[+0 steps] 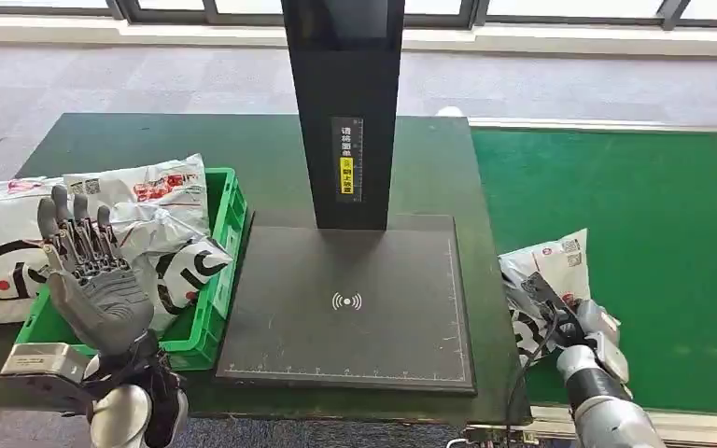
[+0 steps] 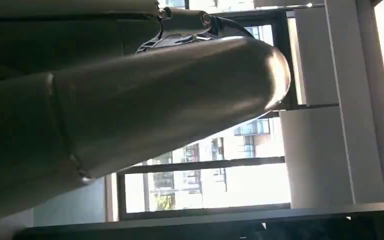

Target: Moved the parcel from conveyor to table for the left to box.

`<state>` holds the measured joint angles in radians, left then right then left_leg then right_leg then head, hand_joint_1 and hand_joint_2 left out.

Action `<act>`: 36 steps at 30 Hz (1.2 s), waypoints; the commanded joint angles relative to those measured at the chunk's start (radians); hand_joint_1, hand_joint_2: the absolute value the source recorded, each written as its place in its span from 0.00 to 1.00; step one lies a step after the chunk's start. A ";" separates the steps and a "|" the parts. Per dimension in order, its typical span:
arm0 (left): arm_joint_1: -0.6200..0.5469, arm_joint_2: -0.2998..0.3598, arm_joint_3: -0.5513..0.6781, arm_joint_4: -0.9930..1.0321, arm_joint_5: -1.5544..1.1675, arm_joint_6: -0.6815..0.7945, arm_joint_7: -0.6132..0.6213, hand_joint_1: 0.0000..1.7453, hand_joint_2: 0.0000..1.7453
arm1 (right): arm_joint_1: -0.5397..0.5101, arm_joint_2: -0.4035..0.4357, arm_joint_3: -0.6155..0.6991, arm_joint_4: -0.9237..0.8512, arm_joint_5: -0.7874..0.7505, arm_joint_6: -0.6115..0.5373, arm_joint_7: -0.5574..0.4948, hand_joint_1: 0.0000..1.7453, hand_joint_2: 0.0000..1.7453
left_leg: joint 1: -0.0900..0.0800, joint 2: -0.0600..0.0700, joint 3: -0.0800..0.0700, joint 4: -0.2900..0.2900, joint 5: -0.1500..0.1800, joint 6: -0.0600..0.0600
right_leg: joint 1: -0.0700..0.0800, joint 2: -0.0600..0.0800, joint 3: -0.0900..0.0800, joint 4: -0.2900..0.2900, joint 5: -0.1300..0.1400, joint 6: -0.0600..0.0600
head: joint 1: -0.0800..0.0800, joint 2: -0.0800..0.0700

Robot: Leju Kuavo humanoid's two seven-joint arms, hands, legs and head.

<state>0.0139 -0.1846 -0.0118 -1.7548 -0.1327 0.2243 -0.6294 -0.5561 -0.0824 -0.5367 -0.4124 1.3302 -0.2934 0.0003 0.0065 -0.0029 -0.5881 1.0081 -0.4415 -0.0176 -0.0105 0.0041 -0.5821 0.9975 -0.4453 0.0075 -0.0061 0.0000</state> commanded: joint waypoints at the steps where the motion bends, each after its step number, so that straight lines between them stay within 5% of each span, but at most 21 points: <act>1: 0.031 0.003 0.016 0.004 0.011 -0.017 -0.018 0.00 0.00 | -0.007 0.093 -0.074 -0.121 -0.097 -0.113 -0.140 1.00 1.00 | 0.000 0.005 0.001 -0.002 0.000 0.000 | 0.000 0.004 -0.001 -0.001 0.001 -0.001 | 0.000 0.000; 22: 0.038 0.006 0.014 0.002 0.009 -0.012 -0.024 0.00 0.00 | 0.027 0.117 -0.077 -0.226 -0.209 -0.178 -0.244 1.00 1.00 | 0.000 0.001 -0.003 -0.001 0.000 0.000 | -0.001 0.001 -0.004 0.000 0.000 0.000 | 0.000 0.000; 34: 0.022 -0.005 0.022 0.002 0.013 -0.042 -0.031 0.00 0.00 | 0.325 0.262 0.072 -0.931 -0.535 -0.098 -0.426 1.00 1.00 | 0.000 -0.003 -0.005 -0.001 -0.001 0.000 | -0.001 -0.003 -0.004 0.000 -0.002 -0.001 | 0.000 0.000; 36: 0.006 -0.013 0.032 0.010 0.009 -0.055 -0.029 0.00 0.00 | 0.434 0.294 0.153 -1.122 -0.648 -0.113 -0.550 1.00 1.00 | 0.000 -0.005 -0.005 0.000 -0.001 0.000 | -0.001 -0.005 -0.005 0.001 -0.003 -0.001 | 0.000 0.000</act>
<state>0.0588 -0.1850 -0.0111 -1.7819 -0.1236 0.2003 -0.6645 -0.3363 0.0915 -0.5375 -1.0251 0.8374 -0.4166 -0.4089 0.0065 -0.0072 -0.5935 1.0079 -0.4416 -0.0176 -0.0112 -0.0001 -0.5867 0.9980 -0.4471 0.0074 -0.0061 0.0000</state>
